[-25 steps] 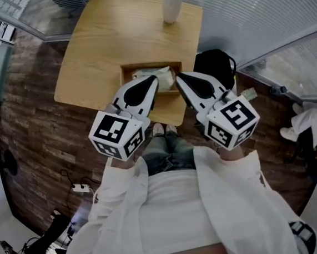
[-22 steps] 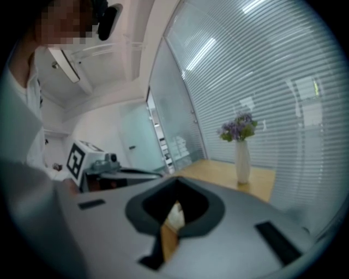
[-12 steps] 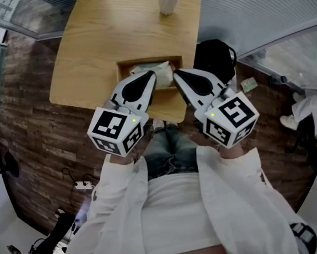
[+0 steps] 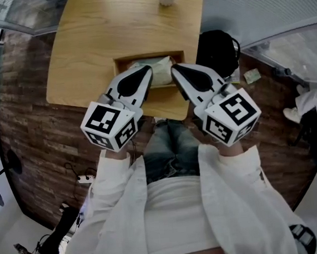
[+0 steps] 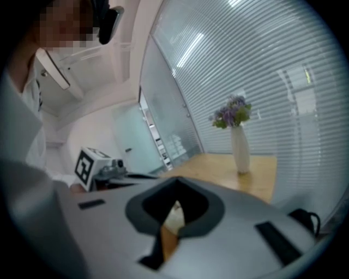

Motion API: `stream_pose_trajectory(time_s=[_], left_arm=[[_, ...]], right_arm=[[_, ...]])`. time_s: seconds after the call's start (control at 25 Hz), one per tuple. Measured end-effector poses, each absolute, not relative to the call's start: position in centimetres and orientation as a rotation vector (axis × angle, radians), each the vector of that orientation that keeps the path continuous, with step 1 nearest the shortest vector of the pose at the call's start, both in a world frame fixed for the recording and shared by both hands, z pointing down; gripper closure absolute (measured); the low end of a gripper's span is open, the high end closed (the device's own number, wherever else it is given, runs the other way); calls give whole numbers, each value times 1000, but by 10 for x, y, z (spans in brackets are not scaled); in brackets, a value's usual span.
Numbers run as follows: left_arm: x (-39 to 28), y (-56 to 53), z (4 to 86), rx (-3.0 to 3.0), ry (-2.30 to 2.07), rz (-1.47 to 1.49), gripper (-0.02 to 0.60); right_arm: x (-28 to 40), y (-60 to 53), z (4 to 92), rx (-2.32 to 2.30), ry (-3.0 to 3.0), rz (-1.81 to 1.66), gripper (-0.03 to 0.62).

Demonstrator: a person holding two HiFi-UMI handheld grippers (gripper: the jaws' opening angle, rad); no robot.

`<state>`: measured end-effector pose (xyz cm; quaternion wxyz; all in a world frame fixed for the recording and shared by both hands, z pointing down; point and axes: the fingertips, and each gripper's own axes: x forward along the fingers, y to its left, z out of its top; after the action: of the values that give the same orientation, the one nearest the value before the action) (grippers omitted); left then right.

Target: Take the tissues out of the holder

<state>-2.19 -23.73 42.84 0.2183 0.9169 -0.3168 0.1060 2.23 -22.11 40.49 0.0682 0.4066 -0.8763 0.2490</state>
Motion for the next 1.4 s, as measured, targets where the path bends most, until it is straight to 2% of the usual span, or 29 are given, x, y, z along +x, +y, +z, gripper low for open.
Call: stream_pose_trajectory(time_s=[0.68,1.4], left_arm=[[-3,-250,460,2616,-766,498,572],[-15,-261,486,2649,-804,783,572]], right_arm=[[37,-230,437,1266,-2614,886,582],[37,-232,443,1260,-2620,959,582]])
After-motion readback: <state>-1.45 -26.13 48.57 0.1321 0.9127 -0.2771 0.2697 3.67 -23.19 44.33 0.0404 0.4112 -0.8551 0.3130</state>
